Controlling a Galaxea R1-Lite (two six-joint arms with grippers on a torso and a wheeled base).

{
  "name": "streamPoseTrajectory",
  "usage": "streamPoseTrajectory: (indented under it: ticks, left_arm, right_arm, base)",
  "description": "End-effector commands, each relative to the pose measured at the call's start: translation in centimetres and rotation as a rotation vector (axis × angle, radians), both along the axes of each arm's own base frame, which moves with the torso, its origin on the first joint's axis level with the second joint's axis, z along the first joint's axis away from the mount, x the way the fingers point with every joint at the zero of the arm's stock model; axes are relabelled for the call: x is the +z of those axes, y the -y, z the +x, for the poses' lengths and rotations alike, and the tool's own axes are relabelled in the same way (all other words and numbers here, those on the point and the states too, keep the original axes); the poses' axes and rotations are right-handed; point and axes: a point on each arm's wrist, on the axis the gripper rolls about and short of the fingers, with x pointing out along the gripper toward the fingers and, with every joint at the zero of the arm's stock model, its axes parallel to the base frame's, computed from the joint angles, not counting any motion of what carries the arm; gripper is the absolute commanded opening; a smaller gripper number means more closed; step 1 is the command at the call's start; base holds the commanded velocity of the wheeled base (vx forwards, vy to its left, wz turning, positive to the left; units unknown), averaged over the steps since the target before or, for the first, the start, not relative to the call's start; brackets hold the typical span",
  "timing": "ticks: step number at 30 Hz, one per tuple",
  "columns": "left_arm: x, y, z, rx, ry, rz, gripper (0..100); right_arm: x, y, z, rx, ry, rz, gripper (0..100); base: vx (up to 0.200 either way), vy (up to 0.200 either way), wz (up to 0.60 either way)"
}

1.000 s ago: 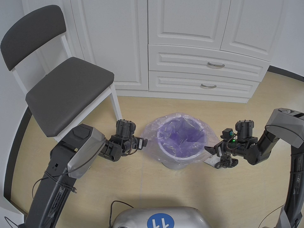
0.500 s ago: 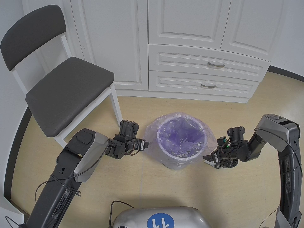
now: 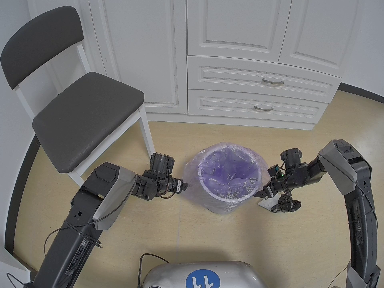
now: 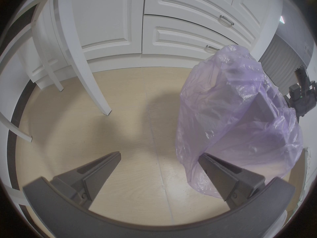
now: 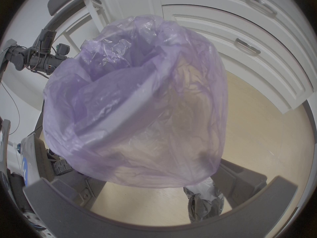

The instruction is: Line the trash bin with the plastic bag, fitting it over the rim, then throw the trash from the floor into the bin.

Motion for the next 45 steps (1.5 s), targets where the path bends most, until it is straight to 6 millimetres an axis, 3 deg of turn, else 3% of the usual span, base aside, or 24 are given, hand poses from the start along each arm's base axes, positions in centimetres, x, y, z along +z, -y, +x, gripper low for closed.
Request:
streamPoseTrajectory:
  ticks: [1,4,8,11,17,24,30,36,44,45]
  left_arm:
    - [0.1,0.0,0.0,-0.004,-0.004,-0.002,100]
    - [0.1,0.3,-0.1,-0.007,-0.002,-0.004,100]
    - [0.4,0.4,-0.1,-0.008,0.003,-0.004,100]
    - [0.6,0.7,-0.2,-0.010,0.010,-0.008,100]
    - [0.9,1.1,-0.3,-0.013,0.016,-0.010,100]
    - [1.0,1.1,-0.3,-0.011,0.018,-0.010,100]
    - [0.9,1.3,-0.4,-0.015,0.018,-0.009,100]
    - [0.9,1.1,-0.3,-0.009,0.018,-0.010,100]
    - [-0.6,-0.2,0.0,-0.001,-0.009,-0.002,100]
    - [-1.0,-0.4,0.1,-0.010,-0.017,-0.013,100]
  right_arm:
    - [2.9,1.9,-2.8,0.032,-0.024,-0.042,100]
    - [5.1,3.3,-5.3,0.003,0.016,-0.040,100]
    - [6.8,5.2,-6.9,-0.053,0.137,-0.035,100]
    - [7.6,6.0,-6.8,-0.093,0.199,-0.016,100]
    - [7.6,5.6,-5.6,-0.140,0.205,0.049,100]
    - [4.7,4.6,-2.8,-0.142,0.203,0.076,100]
    - [0.7,3.4,0.7,-0.132,0.177,0.094,100]
    - [-1.0,3.0,2.0,-0.109,0.025,0.059,100]
    - [-3.6,2.9,4.8,-0.101,0.015,0.048,100]
    - [-5.3,2.8,4.3,-0.100,-0.054,0.045,100]
  base:
    - [0.000,0.000,0.00]
    - [0.000,0.000,0.00]
    - [0.000,0.000,0.00]
    - [0.000,0.000,0.00]
    - [0.000,0.000,0.00]
    - [0.000,0.000,0.00]
    - [0.000,0.000,0.00]
    - [0.000,0.000,0.00]
    - [0.000,0.000,0.00]
    - [0.000,0.000,0.00]
